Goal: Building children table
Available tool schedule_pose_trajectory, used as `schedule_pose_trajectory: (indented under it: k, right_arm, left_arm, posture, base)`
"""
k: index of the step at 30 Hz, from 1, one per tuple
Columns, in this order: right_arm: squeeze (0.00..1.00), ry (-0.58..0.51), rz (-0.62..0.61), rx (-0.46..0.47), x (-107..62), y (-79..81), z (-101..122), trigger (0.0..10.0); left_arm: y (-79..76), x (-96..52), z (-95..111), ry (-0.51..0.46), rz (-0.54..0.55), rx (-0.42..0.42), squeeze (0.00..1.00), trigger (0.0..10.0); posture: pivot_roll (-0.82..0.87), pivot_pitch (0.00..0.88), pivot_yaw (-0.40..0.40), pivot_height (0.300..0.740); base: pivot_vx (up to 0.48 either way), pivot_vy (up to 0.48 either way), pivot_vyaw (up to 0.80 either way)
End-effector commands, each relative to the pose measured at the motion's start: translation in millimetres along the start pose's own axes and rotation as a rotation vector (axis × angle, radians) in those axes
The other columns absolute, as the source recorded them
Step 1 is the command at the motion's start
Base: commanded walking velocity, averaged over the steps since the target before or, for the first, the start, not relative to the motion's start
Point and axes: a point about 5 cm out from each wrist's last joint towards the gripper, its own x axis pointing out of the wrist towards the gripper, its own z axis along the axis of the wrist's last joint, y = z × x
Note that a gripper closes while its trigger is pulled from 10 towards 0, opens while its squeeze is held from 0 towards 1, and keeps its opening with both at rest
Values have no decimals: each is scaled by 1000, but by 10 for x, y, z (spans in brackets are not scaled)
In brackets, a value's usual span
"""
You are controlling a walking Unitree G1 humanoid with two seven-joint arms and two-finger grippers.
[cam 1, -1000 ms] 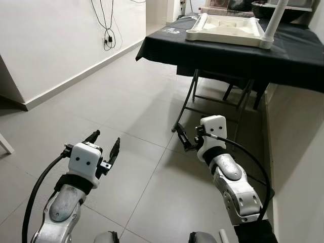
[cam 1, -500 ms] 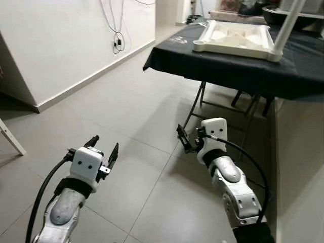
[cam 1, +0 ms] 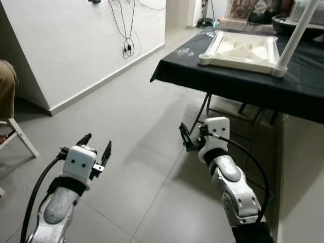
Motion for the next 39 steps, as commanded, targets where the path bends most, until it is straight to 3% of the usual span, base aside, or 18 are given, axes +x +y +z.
schedule_pose_trajectory:
  k: [1, 9, 18, 21, 26, 27, 32, 33, 34, 37, 39]
  right_arm:
    - [1000, 12, -5, 4, 10, 6, -12, 10000]
    - [1000, 13, 10, 5, 16, 51, -20, 10000]
    - [1000, 5, -3, 5, -12, 0, 1, 10000]
    - [1000, -6, 7, -33, -29, 17, 22, 10000]
    - [1000, -11, -17, -68, -55, -53, 32, 10000]
    - [1000, -20, -56, -110, -98, -177, 50, 10000]
    - [1000, -34, -84, -145, -126, -251, 69, 10000]
    - [1000, -57, -109, -194, -154, -321, 94, 10000]
    - [1000, -80, -82, -270, -179, -352, 111, 10000]
    - [1000, -80, -82, -270, -179, -352, 111, 10000]
    - [1000, -108, 51, -375, -238, -338, 141, 10000]
  left_arm:
    - [31, 9, 6, -7, 5, 19, 0, 10000]
    - [86, 5, 12, -12, 23, 27, 0, 10000]
    - [92, -11, 4, -13, 12, 33, 0, 10000]
    - [152, -16, -9, -14, 13, 49, 0, 10000]
    - [116, -21, -25, -13, -4, 48, 0, 10000]
    - [36, -8, -26, -18, -34, 32, 0, 10000]
    - [-5, 8, -24, -23, -52, 25, 0, 10000]
    - [-45, 27, -21, -28, -71, 15, 0, 10000]
    - [-100, 41, -19, -34, -101, 5, 0, 10000]
    - [-100, 41, -19, -34, -101, 5, 0, 10000]
    - [-194, 55, -14, -45, -168, 4, 0, 10000]
  posture:
    - [-12, 0, -44, 715]
    - [-11, 0, -49, 740]
    - [-13, 0, -43, 740]
    - [-28, 0, -43, 740]
    - [-52, 0, -26, 740]
    - [-78, 0, -11, 740]
    - [-91, 0, -2, 740]
    - [-102, 0, 11, 740]
    - [-117, 0, 28, 740]
    - [-117, 0, 28, 740]
    - [-132, 0, 30, 740]
  base:
    - [0, 0, 0]
    - [0, 0, 0]
    - [0, 0, 0]
    - [0, 0, 0]
    - [0, 0, 0]
    - [0, 0, 0]
    - [0, 0, 0]
    - [0, 0, 0]
    - [0, 0, 0]
    - [0, 0, 0]
    - [0, 0, 0]
